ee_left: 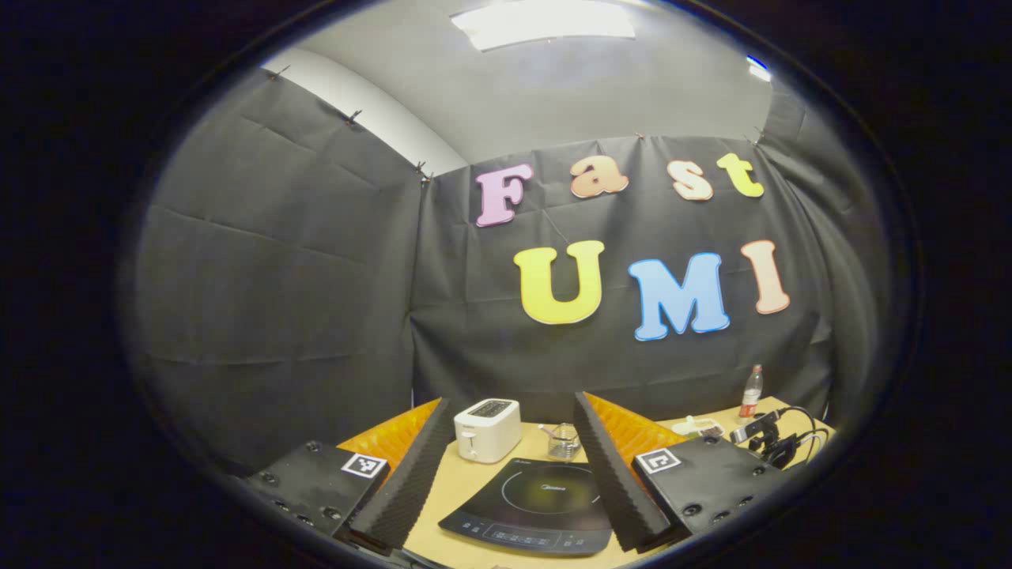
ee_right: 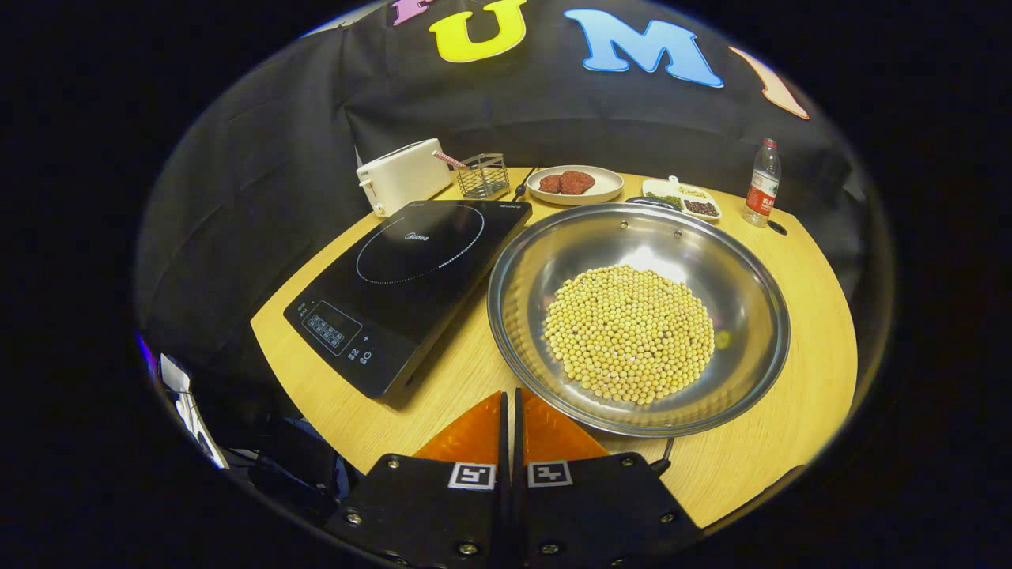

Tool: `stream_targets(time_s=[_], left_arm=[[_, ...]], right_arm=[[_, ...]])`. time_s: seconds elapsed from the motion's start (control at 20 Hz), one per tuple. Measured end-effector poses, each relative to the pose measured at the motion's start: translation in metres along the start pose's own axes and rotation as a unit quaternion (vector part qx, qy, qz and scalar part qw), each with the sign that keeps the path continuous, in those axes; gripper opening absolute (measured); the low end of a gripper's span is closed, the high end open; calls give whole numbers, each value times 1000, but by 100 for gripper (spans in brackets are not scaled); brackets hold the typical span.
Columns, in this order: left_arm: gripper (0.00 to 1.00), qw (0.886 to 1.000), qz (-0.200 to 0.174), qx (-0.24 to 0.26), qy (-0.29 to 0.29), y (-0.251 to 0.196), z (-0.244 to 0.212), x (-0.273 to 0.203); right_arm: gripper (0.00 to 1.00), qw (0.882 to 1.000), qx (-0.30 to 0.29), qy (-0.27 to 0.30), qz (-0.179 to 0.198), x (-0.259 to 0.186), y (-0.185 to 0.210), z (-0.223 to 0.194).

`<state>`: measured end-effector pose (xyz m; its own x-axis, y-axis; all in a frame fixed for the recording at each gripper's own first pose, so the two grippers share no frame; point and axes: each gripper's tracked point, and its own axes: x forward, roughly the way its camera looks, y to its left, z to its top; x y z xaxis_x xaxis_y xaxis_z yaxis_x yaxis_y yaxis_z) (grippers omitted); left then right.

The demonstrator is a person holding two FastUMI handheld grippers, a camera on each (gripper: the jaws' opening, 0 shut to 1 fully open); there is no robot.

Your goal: First push the handle of the pot to place it horizontally, then grasp the pot with both hands and set it on the induction cooktop.

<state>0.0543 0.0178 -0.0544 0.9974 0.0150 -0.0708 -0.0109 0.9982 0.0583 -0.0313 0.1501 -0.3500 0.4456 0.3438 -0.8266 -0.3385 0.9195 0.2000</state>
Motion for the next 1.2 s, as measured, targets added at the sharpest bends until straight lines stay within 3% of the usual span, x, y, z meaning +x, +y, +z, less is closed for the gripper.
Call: stream_targets(time_s=[0.35,0.65,1.2], left_arm=[[99,1000,-21,-13,2,-25,-4,9],[99,999,-34,-21,9,-47,-10,18],[100,998,-61,-17,12,-113,-13,37]], right_arm=[[1,998,51,41,-27,-13,-39,-22],[1,994,77,44,-59,-25,-85,-30],[1,992,47,58,-106,-38,-155,-35]])
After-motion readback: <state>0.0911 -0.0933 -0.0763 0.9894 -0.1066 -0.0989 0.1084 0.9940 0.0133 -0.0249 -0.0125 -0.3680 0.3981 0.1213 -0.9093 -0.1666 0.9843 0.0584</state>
